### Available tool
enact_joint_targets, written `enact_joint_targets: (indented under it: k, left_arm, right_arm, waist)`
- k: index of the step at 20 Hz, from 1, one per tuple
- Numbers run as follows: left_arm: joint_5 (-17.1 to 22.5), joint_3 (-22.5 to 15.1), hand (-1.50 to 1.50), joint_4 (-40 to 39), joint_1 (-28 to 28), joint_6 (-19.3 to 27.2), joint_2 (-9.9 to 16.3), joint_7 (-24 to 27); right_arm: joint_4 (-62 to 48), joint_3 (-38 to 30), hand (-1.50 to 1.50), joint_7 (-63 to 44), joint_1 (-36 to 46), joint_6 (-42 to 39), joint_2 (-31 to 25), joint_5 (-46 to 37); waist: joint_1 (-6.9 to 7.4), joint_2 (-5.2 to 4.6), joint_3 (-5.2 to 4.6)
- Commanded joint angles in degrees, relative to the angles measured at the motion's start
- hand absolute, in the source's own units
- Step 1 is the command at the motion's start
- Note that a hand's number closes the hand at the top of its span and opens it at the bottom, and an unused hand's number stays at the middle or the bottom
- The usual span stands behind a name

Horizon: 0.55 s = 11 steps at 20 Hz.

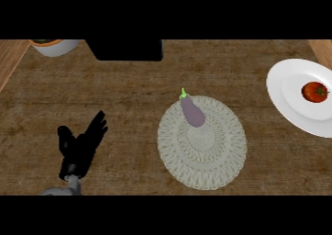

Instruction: Pick the tomato from the placemat and place it in the plate

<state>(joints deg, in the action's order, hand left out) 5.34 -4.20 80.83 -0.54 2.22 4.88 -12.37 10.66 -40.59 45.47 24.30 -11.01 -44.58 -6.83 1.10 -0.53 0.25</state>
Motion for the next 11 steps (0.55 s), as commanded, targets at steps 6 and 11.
enact_joint_targets:
  k: [6, 11]
  left_arm:
    - [0.99, 1.57, 0.0, 5.31, 0.99, -0.75, 1.68, -4.1]
    - [-0.47, 0.75, 0.0, 2.15, 2.4, -1.04, 0.23, -1.27]
  right_arm:
    - [0.13, 3.23, -1.5, 5.74, -7.73, -0.47, 1.15, -0.66]
    - [1.28, 4.68, -1.5, 6.47, -9.87, -0.43, 0.75, 0.52]
  waist:
    - [-0.45, 0.36, -0.1]
    - [-0.68, 0.39, -0.15]
